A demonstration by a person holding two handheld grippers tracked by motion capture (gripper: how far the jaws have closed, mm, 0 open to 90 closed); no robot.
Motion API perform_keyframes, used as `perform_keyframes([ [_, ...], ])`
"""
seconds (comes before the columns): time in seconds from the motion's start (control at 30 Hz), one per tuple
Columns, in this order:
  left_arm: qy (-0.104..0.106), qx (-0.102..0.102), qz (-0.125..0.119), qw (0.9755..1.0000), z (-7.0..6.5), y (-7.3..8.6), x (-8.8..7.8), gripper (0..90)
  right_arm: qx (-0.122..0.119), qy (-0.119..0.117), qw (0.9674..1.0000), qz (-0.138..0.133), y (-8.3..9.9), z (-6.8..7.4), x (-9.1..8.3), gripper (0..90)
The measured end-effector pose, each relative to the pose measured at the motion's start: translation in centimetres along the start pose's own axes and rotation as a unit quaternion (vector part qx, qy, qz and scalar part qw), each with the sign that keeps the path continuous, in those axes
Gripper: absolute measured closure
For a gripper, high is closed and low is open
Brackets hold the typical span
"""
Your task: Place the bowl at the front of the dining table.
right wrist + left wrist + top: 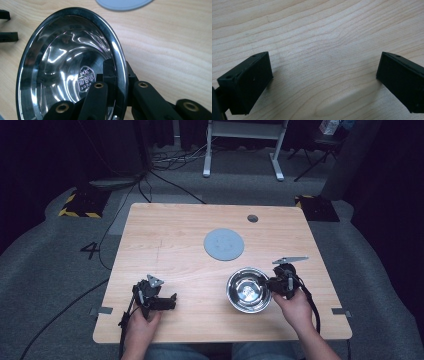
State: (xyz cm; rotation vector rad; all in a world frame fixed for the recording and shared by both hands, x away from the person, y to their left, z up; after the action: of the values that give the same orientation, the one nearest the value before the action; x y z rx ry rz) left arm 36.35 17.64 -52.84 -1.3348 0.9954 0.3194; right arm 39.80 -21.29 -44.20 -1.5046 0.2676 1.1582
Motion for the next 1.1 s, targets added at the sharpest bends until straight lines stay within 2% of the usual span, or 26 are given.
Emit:
perform_keyframes([
  [0.2,-0.001,-0.003,-0.003,1.0,0.0,0.0,0.0,0.5,0.008,0.004,0.999,-0.045,-1.7,0.6,-0.3,86.0],
  [0.27,-0.001,-0.002,-0.003,1.0,0.0,0.0,0.0,0.5,0.008,0.013,0.9982,-0.059,-2.2,0.7,-0.4,85.9],
  [0.3,-0.001,-0.002,-0.003,1.0,0.0,0.0,0.0,0.5,0.008,0.013,0.9982,-0.059,-2.2,0.7,-0.4,85.9],
  [0.33,-0.001,-0.003,-0.003,1.0,0.0,0.0,0.0,0.5,0.004,0.027,0.997,-0.073,-2.6,0.8,-0.4,86.0],
  [0.37,-0.001,-0.003,-0.003,1.0,0.0,0.0,0.0,0.5,0.004,0.027,0.997,-0.073,-2.6,0.8,-0.4,86.0],
  [0.4,-0.001,-0.003,-0.003,1.0,0.0,0.0,0.0,0.5,0.003,0.038,0.9959,-0.081,-3.0,0.8,-0.4,86.0],
  [0.53,-0.001,-0.003,-0.003,1.0,0.0,0.0,0.0,0.5,-0.005,0.055,0.9947,-0.087,-3.6,0.9,0.0,86.0],
  [0.8,0.0,0.001,0.0,1.0,0.0,-0.1,0.0,0.4,0.002,0.077,0.9926,-0.094,-4.7,0.8,0.5,86.3],
  [1.0,0.001,-0.001,-0.001,1.0,0.0,-0.1,0.1,0.4,-0.013,0.107,0.988,-0.111,-6.0,0.9,0.4,86.3],
  [1.1,0.001,-0.001,-0.001,1.0,0.0,-0.1,0.1,0.5,-0.008,0.103,0.9879,-0.116,-6.7,0.9,0.7,86.3],
])
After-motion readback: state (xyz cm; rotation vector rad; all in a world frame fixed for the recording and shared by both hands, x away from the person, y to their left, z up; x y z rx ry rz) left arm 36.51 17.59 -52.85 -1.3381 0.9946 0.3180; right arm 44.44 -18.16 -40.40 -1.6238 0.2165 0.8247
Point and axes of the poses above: each handheld gripper's, and its own axes: x roughly forward along the jaws, y roughly out of its underside, z roughly to its left, the point moved 3 cm from there along x, roughly forward along the jaws, and after that the axes turned 4 degrees about y, right-handed, at the moved point
